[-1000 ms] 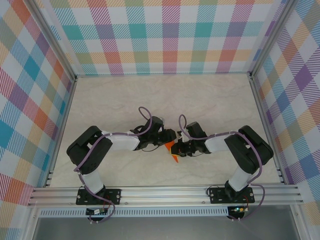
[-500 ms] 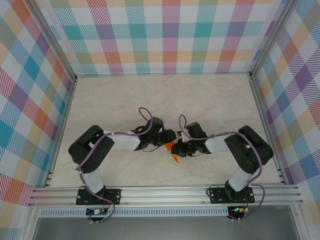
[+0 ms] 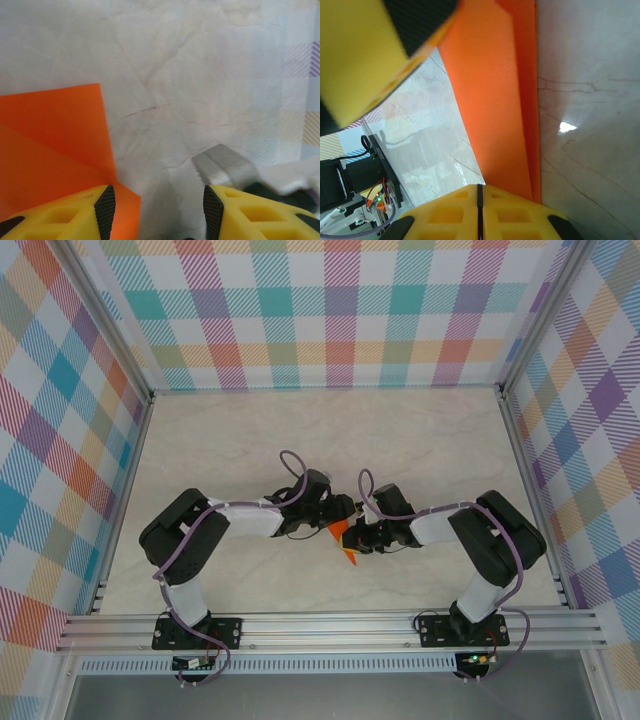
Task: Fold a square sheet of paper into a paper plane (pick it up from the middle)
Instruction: Fold the wing for the fifth time at the center of the table.
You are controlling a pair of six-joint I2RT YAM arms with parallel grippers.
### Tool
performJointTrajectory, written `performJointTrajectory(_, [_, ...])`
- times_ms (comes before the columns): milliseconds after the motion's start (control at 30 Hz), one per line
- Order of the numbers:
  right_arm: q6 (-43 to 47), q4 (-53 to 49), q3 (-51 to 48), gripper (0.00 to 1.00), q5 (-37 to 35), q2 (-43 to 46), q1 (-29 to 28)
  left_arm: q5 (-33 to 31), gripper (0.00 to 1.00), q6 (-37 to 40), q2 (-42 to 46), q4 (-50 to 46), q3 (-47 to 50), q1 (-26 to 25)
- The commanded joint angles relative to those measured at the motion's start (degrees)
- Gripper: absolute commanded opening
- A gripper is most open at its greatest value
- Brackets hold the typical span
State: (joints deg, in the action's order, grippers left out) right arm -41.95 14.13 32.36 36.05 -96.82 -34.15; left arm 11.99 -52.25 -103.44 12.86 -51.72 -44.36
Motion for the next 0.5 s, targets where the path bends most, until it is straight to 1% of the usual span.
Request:
performJointTrajectory(0, [1.1,-3.5,-1.8,0.09,-3.4,-3.4,-0.7,-2.6,0.52,0.9,-1.4,-3.2,-1.5,1.0])
performJointTrajectory(467, [1.4,-3.8,-3.1,0.08,-3.3,-3.2,-0.7,-3.4,0.51,1.8,-1.9,-5.9,-0.8,5.3])
